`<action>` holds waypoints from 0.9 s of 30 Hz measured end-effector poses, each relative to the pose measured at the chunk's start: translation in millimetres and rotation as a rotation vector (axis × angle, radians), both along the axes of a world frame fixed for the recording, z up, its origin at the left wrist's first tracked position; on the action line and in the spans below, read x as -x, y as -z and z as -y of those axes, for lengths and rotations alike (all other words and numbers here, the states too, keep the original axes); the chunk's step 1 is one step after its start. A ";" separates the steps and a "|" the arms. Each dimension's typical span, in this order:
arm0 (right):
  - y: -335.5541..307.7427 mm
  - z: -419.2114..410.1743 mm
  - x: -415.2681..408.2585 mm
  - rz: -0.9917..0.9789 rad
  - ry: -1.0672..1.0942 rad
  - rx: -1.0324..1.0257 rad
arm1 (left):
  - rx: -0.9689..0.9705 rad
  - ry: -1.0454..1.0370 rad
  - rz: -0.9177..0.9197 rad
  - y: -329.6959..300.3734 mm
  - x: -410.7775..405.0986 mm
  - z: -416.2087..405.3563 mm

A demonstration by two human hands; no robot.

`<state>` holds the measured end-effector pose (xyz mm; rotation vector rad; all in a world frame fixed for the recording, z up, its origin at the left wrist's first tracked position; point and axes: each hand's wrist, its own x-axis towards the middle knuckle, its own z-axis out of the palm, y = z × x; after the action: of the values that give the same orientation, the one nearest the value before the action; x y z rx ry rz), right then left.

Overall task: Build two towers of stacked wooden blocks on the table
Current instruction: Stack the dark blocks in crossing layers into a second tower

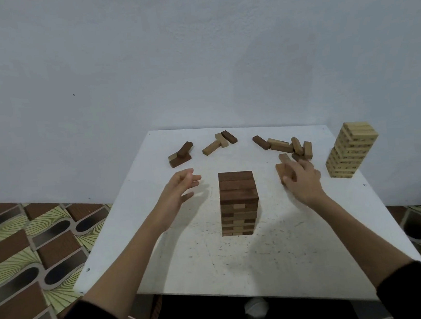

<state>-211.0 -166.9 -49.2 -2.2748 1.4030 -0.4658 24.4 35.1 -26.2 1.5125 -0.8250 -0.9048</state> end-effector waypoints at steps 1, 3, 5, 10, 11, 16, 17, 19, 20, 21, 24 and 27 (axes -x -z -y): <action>9.8 5.3 -1.9 -0.114 0.015 -0.029 | -0.012 -0.010 0.033 2.7 -1.0 1.0; 23.8 8.8 -7.5 -0.269 0.024 -0.021 | -0.042 -0.021 0.086 9.3 -4.5 6.4; 29.4 5.6 -16.7 -0.321 -0.002 0.063 | -0.087 -0.024 0.146 15.4 -7.1 13.7; 36.8 -3.9 -47.8 -0.293 -0.160 0.152 | -0.159 -0.007 0.355 25.6 -11.1 37.2; 39.9 -4.4 -54.3 -0.284 -0.199 0.161 | -0.154 0.009 0.391 26.8 -11.9 43.0; 48.7 6.2 -85.0 -0.301 -0.354 0.252 | -0.178 0.134 0.522 32.7 -12.8 77.5; 48.0 8.5 -89.6 -0.305 -0.387 0.240 | -0.180 0.148 0.510 33.0 -10.9 84.3; 41.8 10.4 -93.5 -0.248 -0.449 0.170 | -0.151 0.200 0.475 32.4 -6.4 97.2; 40.0 10.0 -92.5 -0.191 -0.473 0.150 | -0.134 0.238 0.473 32.7 -3.7 103.4; 39.8 10.9 -91.0 -0.136 -0.493 0.176 | -0.120 0.276 0.480 33.1 -2.6 111.3; 40.7 12.4 -84.8 -0.036 -0.424 0.265 | -0.158 0.331 0.538 35.8 0.6 131.7; 42.3 15.0 -78.2 -0.041 -0.279 0.215 | -0.219 0.362 0.609 38.5 2.0 146.8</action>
<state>-132.8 -181.8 -91.5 -2.6158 1.0728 -0.5003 22.5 -111.6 -64.7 1.9040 -1.5171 -0.8136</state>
